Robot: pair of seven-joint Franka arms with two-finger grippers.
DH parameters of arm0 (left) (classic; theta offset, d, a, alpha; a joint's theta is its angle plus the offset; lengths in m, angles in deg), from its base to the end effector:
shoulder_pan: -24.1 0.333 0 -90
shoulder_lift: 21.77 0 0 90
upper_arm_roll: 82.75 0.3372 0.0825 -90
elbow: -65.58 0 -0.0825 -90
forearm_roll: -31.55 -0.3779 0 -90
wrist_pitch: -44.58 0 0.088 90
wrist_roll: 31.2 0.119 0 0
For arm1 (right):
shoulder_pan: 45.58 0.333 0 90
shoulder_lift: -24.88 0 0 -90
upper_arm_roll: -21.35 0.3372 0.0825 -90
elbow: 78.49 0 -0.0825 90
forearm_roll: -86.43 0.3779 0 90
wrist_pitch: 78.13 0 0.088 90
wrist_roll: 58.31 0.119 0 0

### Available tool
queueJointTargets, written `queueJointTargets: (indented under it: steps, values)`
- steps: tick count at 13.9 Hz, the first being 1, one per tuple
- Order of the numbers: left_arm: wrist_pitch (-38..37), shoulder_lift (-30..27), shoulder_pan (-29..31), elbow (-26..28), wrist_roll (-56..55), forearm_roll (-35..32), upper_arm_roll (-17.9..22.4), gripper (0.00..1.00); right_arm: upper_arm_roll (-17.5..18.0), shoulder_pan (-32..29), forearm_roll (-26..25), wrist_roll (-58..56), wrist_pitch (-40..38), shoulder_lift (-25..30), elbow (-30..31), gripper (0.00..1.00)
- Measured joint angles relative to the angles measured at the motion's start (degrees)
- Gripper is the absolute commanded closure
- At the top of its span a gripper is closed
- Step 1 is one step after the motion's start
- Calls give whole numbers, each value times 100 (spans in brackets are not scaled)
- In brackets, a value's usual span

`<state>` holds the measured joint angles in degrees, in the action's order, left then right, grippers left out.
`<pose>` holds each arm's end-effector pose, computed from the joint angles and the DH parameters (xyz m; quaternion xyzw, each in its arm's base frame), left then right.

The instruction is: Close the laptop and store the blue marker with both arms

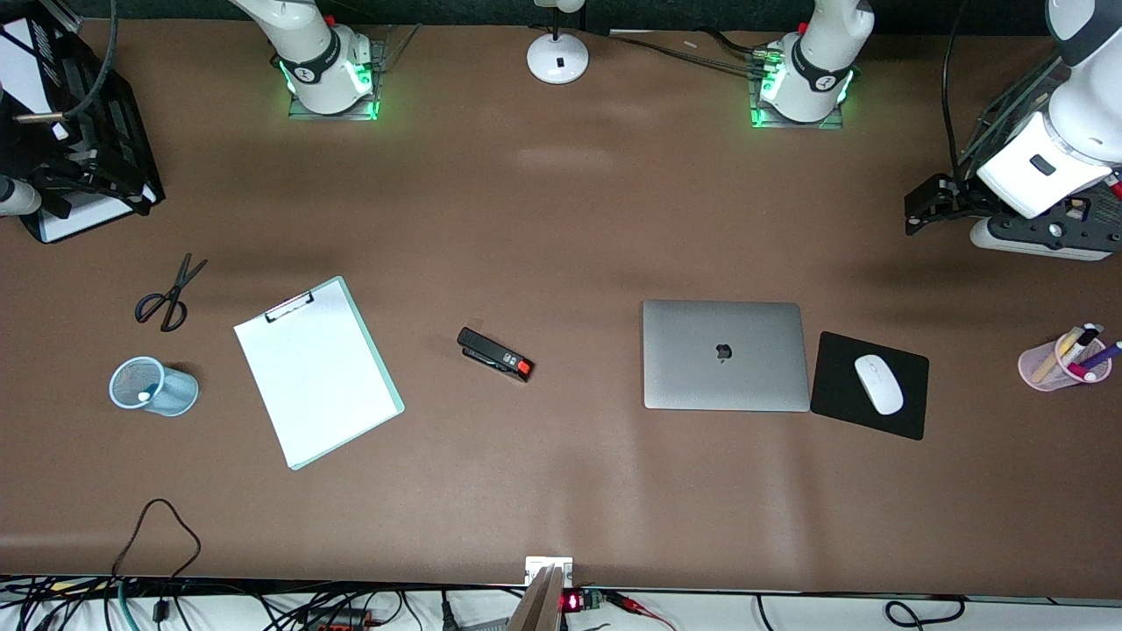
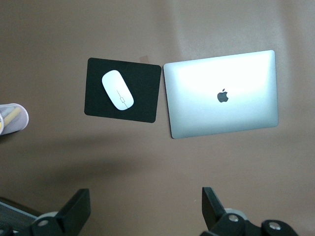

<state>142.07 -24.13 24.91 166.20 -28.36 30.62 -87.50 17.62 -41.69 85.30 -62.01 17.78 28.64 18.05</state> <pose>0.5396 -0.0362 0.5804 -0.9981 0.0602 0.0067 0.0098 0.5361 -0.0018 0.6249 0.9990 0.0344 0.0270 0.0085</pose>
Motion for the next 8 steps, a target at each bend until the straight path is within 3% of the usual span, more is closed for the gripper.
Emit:
queueJointTargets:
  steps: [8]
  values:
    - [-9, 0, -7, 0, 0, 0, -12, 0, 10, -2, -1, -154, 31, -82, -103, 0]
